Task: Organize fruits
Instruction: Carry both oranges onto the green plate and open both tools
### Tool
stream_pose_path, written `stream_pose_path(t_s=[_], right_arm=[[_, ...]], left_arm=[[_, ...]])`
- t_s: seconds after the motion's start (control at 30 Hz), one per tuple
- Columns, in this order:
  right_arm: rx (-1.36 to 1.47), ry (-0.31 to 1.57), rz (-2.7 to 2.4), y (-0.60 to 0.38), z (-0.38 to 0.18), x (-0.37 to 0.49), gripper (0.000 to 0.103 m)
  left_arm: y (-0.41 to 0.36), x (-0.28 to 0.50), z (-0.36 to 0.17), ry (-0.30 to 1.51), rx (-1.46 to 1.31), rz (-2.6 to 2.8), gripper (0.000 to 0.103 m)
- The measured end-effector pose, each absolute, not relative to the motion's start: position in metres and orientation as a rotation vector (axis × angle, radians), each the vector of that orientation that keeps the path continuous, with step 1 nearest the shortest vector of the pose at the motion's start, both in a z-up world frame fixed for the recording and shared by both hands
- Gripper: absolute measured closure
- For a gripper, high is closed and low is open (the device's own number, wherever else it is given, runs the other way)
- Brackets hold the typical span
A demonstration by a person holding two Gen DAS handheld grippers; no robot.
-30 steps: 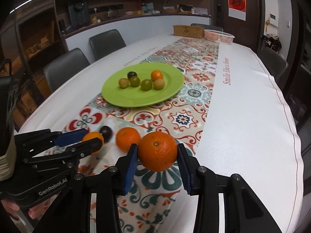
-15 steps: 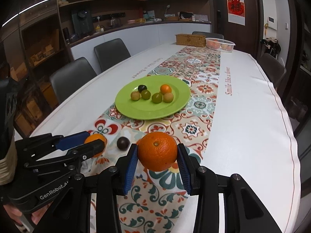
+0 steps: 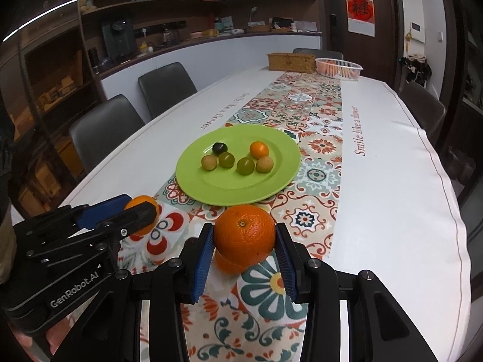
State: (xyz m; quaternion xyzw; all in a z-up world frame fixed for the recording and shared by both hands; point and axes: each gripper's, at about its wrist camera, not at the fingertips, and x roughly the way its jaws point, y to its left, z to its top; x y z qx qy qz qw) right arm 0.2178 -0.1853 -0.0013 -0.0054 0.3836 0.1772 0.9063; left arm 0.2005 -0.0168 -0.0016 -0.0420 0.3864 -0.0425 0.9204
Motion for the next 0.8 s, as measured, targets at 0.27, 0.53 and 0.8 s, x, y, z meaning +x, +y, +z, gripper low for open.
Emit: stream_pose_path(t_s=[0.27,0.53,0.8], right_arm=[[-0.01,0.788,0.355,-0.18,-0.004,0.246,0.062],[-0.024,0.8,0.338,-0.172,-0.011,0.278,0.062],[-0.036,0.813,0.349,-0.16,-0.018,0.294,0.062]], left_arm=[[-0.011,0.231,-0.003,0.8,-0.095,-0.102,0.072],[-0.003,0.267,-0.015,0.82,-0.085,-0.114,0.072],[0.002,0.292,-0.03,0.834,-0.039,-0.146,0.072]])
